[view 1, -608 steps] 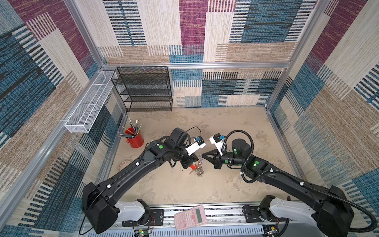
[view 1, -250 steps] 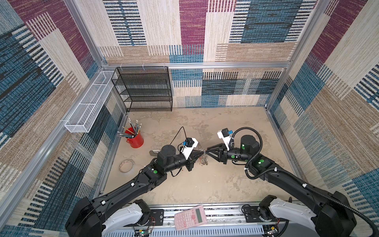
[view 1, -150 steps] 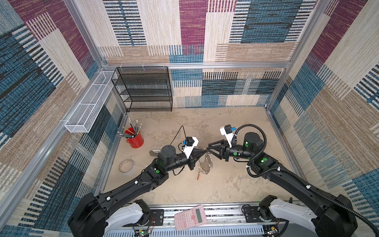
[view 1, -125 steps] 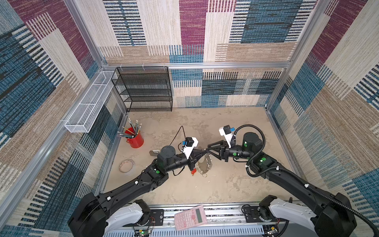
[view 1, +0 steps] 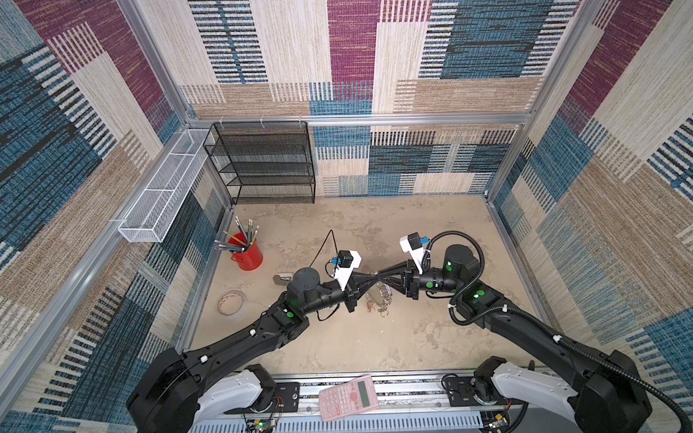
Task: Attach keys to a key ring
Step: Insert the key into the keyring.
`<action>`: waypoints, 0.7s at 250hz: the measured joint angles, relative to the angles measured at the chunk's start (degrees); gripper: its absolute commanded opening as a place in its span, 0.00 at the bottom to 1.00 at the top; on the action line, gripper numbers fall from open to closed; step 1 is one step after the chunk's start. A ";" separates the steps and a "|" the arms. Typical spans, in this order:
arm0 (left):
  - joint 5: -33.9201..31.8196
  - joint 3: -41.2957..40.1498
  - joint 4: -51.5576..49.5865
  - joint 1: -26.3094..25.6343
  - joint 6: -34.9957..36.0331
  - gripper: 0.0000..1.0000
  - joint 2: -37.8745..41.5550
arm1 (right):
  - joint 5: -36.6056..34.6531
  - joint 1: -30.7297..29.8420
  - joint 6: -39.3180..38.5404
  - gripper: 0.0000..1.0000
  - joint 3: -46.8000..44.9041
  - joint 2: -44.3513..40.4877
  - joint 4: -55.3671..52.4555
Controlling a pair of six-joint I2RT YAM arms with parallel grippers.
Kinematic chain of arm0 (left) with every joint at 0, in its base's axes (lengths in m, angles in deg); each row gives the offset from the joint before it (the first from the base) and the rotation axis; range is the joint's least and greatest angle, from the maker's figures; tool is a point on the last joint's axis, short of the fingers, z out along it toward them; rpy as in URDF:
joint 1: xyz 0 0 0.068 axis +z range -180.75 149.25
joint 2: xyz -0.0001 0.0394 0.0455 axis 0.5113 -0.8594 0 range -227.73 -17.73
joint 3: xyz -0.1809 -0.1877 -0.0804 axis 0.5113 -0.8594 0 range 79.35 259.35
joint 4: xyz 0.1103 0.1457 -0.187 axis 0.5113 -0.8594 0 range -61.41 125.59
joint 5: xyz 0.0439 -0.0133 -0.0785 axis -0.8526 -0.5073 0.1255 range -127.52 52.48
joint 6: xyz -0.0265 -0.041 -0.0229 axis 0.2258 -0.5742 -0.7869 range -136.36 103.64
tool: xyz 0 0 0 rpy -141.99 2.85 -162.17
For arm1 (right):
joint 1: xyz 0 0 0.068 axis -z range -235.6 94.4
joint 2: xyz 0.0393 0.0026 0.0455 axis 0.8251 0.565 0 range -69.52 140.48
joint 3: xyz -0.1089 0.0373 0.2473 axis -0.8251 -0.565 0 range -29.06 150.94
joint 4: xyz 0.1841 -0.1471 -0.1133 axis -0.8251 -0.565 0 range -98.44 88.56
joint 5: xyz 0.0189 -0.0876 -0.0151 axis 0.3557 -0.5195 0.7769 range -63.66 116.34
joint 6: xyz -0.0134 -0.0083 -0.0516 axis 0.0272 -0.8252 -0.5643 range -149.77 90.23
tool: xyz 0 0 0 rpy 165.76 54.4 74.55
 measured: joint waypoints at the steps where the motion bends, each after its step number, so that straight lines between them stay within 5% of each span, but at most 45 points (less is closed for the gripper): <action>1: 0.00 0.00 0.07 0.00 -0.04 0.00 -0.07 | -0.02 0.00 0.00 0.14 0.00 0.00 0.00; 67: -0.20 0.00 0.46 0.31 -0.66 0.00 -0.72 | -0.59 0.20 -0.07 0.00 -0.33 0.20 0.39; 175: -0.11 3.17 -7.30 0.48 -0.46 0.02 -0.68 | -1.44 0.35 -0.04 0.00 -0.83 0.59 0.87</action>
